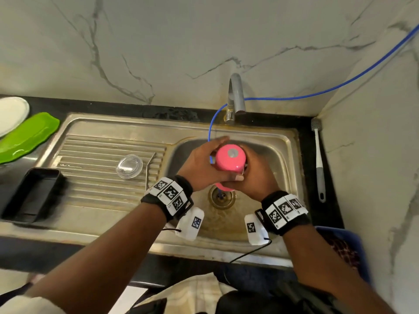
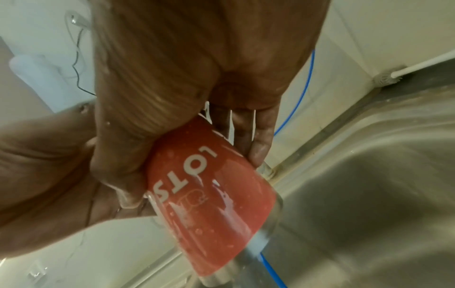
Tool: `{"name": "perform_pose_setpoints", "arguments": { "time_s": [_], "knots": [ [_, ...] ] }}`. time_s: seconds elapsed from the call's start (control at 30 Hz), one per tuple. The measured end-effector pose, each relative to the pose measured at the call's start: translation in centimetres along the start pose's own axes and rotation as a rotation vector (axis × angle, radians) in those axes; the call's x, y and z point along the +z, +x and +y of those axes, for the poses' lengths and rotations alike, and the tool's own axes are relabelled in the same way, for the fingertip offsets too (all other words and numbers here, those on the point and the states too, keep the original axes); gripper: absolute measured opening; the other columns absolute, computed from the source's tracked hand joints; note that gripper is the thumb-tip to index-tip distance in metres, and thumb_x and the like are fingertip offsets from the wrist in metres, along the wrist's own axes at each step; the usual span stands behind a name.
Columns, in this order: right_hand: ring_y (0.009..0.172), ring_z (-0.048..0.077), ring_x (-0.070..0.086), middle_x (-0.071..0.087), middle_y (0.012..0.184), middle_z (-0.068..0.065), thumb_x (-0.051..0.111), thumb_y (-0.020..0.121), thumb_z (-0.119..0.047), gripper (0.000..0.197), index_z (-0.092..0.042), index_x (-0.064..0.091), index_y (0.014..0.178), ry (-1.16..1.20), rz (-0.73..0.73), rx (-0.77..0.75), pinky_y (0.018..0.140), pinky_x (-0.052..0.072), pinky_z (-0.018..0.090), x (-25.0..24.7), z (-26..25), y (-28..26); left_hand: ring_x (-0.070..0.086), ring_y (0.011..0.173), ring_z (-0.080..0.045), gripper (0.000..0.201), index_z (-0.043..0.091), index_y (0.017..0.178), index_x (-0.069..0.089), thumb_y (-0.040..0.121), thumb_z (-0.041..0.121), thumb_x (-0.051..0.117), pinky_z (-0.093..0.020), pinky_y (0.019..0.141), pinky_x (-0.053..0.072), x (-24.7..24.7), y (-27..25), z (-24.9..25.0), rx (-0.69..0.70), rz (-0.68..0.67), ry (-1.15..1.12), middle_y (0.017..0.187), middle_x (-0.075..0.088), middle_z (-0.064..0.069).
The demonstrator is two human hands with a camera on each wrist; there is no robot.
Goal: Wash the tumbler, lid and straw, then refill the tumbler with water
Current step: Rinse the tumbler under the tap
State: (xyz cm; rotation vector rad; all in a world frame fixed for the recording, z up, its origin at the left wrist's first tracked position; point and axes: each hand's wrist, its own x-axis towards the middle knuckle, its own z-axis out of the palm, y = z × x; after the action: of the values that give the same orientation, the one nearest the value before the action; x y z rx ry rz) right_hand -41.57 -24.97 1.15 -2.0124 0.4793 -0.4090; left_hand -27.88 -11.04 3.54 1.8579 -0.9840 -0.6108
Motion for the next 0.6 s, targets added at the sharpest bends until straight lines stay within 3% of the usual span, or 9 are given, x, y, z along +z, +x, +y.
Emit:
{"name": "perform_pose_setpoints", "arguments": {
  "time_s": [0.07,0.13,0.2,0.27,0.37,0.47,0.53,0.6],
  "knots": [
    [0.103,0.004,0.07,0.074,0.115,-0.012,0.101,0.053,-0.039,0.085,-0.026,0.063,0.128,-0.043,0.067,-0.02,0.087,0.06,0.033,-0.6,-1.6,0.2,0.064,0.115,-0.005,0.098,0.024,0.146,0.054,0.062,0.037,0.102,-0.018,0.085,0.059,-0.6,-0.3,0.1,0.002,0.051,-0.064,0.129,0.064,0.008],
    [0.097,-0.001,0.068,0.073,0.107,-0.014,0.104,0.054,-0.034,0.082,-0.024,0.064,0.125,-0.024,0.177,-0.044,0.081,0.056,0.022,-1.3,-2.4,0.0,0.066,0.113,-0.009,0.084,0.021,0.138,0.06,0.067,0.045,0.098,-0.026,0.087,0.061,-1.2,-0.5,-0.1,0.004,0.09,-0.118,0.126,0.067,0.006],
    [0.097,-0.002,0.067,0.071,0.105,-0.017,0.105,0.055,-0.031,0.08,-0.025,0.062,0.123,0.03,0.273,-0.027,0.078,0.052,0.013,-1.5,-2.3,-0.1,0.067,0.111,-0.008,0.063,0.022,0.128,0.069,0.079,0.06,0.08,-0.034,0.095,0.058,-1.8,-0.9,-1.0,-0.005,0.102,-0.141,0.121,0.071,0.007],
    [0.098,0.002,0.068,0.07,0.105,-0.015,0.104,0.055,-0.027,0.078,-0.026,0.06,0.12,0.021,0.262,0.064,0.078,0.05,0.011,-0.7,-1.0,-0.1,0.067,0.11,-0.01,0.059,0.025,0.118,0.075,0.087,0.073,0.06,-0.042,0.1,0.055,-2.4,-1.7,-2.1,-0.057,0.125,-0.132,0.116,0.073,0.008],
    [0.099,0.014,0.071,0.073,0.106,-0.011,0.103,0.051,-0.037,0.078,-0.037,0.061,0.116,-0.045,0.207,0.204,0.085,0.059,0.031,1.4,1.4,-0.8,0.066,0.109,-0.009,0.066,0.022,0.113,0.076,0.087,0.077,0.05,-0.038,0.1,0.052,-3.3,-2.9,-4.1,-0.11,0.118,-0.004,0.114,0.071,0.008],
    [0.094,0.011,0.07,0.074,0.104,-0.012,0.104,0.051,-0.036,0.077,-0.039,0.06,0.114,-0.033,0.266,0.227,0.082,0.058,0.032,3.4,1.8,-1.0,0.065,0.102,-0.004,0.046,0.022,0.105,0.076,0.087,0.062,0.064,-0.026,0.09,0.051,-4.9,-3.8,-6.2,-0.098,0.089,0.047,0.109,0.069,0.009],
    [0.092,0.014,0.071,0.074,0.101,-0.014,0.103,0.051,-0.037,0.073,-0.036,0.064,0.113,-0.075,0.211,0.244,0.084,0.06,0.039,4.8,1.4,-0.8,0.066,0.101,-0.007,0.032,0.022,0.103,0.075,0.089,0.051,0.074,-0.031,0.089,0.054,-6.0,-4.2,-7.8,-0.123,0.073,0.071,0.109,0.067,0.009],
    [0.091,0.014,0.07,0.073,0.098,-0.016,0.102,0.052,-0.038,0.07,-0.037,0.064,0.11,-0.053,0.213,0.278,0.085,0.06,0.04,6.0,1.1,-0.1,0.066,0.103,-0.012,0.031,0.022,0.105,0.075,0.089,0.05,0.075,-0.039,0.088,0.058,-7.3,-4.3,-9.0,-0.13,0.083,0.074,0.111,0.063,0.009]
  ]
}}
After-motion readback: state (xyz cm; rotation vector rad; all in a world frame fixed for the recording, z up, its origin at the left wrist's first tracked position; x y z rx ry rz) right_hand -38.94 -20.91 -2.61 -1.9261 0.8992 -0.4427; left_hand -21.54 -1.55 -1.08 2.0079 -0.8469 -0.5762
